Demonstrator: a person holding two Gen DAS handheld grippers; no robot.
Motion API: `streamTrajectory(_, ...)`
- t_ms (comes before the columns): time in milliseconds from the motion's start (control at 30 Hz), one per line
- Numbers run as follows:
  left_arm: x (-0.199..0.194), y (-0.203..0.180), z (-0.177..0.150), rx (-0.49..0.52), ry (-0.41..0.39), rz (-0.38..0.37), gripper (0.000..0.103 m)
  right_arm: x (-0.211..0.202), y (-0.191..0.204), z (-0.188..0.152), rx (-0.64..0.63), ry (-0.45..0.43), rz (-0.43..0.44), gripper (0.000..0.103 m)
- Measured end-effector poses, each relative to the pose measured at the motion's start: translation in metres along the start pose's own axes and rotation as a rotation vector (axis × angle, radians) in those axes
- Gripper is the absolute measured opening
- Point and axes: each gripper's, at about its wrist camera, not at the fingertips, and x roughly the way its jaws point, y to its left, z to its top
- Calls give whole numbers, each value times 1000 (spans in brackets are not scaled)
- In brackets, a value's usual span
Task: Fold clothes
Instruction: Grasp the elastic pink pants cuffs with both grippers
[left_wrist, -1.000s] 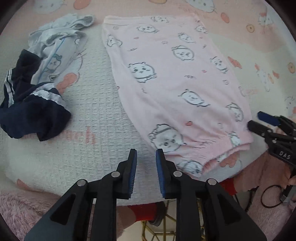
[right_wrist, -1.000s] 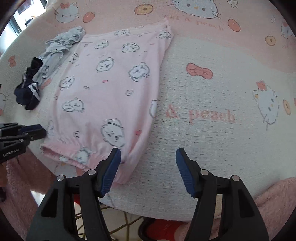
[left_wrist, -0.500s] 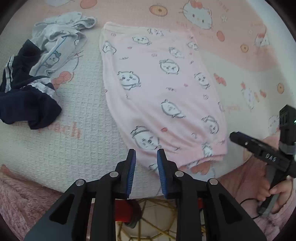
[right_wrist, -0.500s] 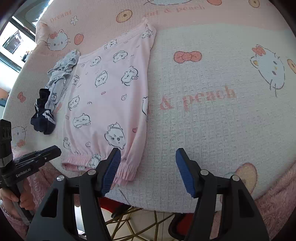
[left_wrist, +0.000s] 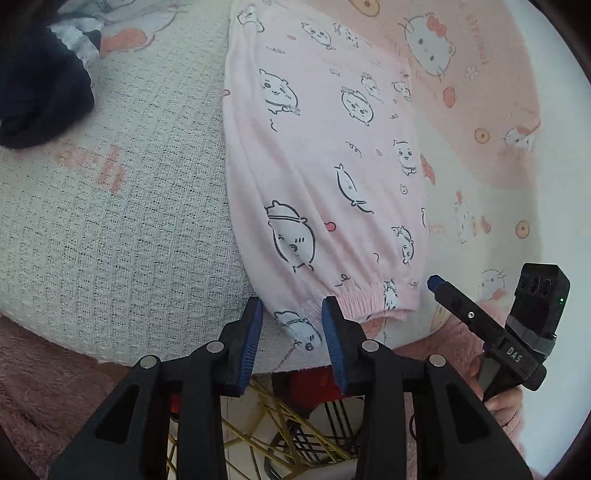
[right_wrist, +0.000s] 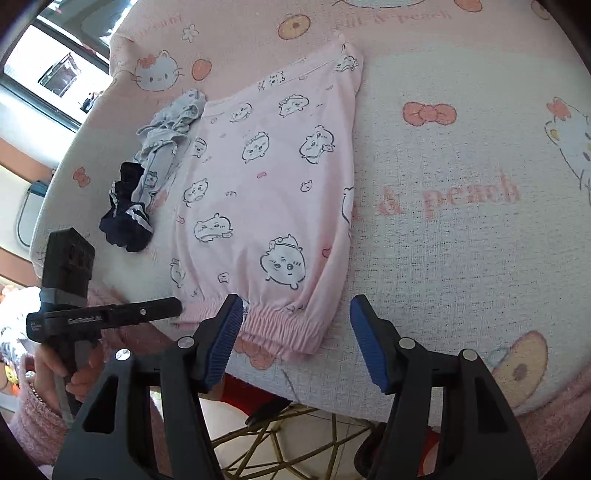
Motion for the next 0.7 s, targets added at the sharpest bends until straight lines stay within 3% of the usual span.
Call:
streamTrajectory(100, 7, -6, -5, 4, 16, -10, 35, 14, -7, -7, 11, 79, -34, 62)
streamTrajectory(200, 10, -13, -8, 21, 1, 14, 29, 16, -4, -3, -14, 98, -1, 56)
streamTrajectory(233, 10, -14, -9, 21, -10, 16, 28, 20, -5, -2, -12, 99, 21, 48)
streamTrajectory(333, 37, -21, 5, 16, -35, 16, 27, 20, -9, -3, 15, 95, 50, 41)
streamTrajectory(533, 46, -24, 11, -8, -68, 21, 28, 22, -6, -2, 35, 53, 58, 42)
streamTrajectory(633, 38, -18, 8, -25, -70, 15, 24, 20, -3, -2, 27, 51, 36, 31)
streamTrajectory(700, 35, -15, 6, -39, -73, 15, 24, 18, -5, -3, 52, 50, 46, 31)
